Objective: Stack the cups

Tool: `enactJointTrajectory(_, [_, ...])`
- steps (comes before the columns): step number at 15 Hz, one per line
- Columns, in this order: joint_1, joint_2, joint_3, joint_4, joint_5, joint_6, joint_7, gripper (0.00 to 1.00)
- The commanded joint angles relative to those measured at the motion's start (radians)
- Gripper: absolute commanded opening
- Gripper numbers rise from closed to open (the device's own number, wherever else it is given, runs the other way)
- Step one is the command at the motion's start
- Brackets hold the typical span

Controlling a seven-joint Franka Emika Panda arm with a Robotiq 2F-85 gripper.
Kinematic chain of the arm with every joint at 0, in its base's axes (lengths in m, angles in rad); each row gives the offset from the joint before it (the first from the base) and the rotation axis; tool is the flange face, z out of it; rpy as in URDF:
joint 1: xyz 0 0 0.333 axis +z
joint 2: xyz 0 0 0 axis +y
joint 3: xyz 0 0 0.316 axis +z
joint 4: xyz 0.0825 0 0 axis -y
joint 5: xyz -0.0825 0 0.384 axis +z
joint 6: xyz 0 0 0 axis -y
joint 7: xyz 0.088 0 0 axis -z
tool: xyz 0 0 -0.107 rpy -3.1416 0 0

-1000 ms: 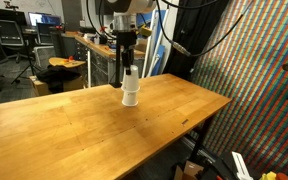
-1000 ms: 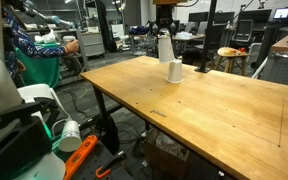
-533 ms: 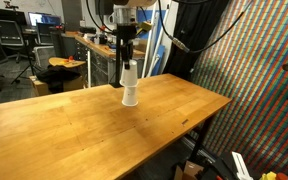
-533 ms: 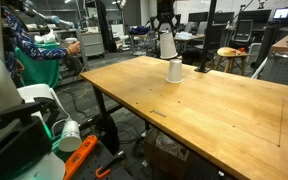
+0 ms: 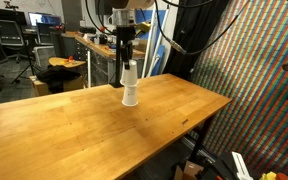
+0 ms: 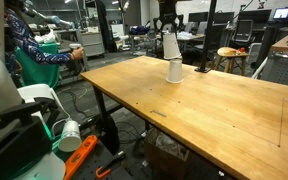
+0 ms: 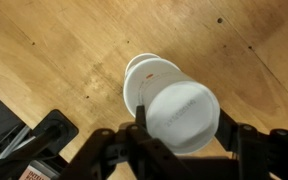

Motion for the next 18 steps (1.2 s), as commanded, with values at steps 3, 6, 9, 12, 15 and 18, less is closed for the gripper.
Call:
enactJointTrajectory(3, [-0.006,0.082,-0.004,0.099,-0.019,-0.026,0.001,0.41])
enactJointTrajectory(6, [-0.017,0.115,-0.01,0.117,-0.011,-0.03,0.001,0.41])
enactJointTrajectory(9, [-0.031,0.133,-0.016,0.12,-0.004,-0.034,0.001,0.41])
enactJointTrajectory(12, [-0.047,0.131,-0.016,0.107,0.007,-0.031,0.002,0.92])
enactJointTrajectory(15, [-0.06,0.099,-0.013,0.066,0.016,-0.027,0.003,1.0])
enactJointTrajectory(18, [-0.069,0.051,-0.011,0.016,0.024,-0.018,0.002,1.0])
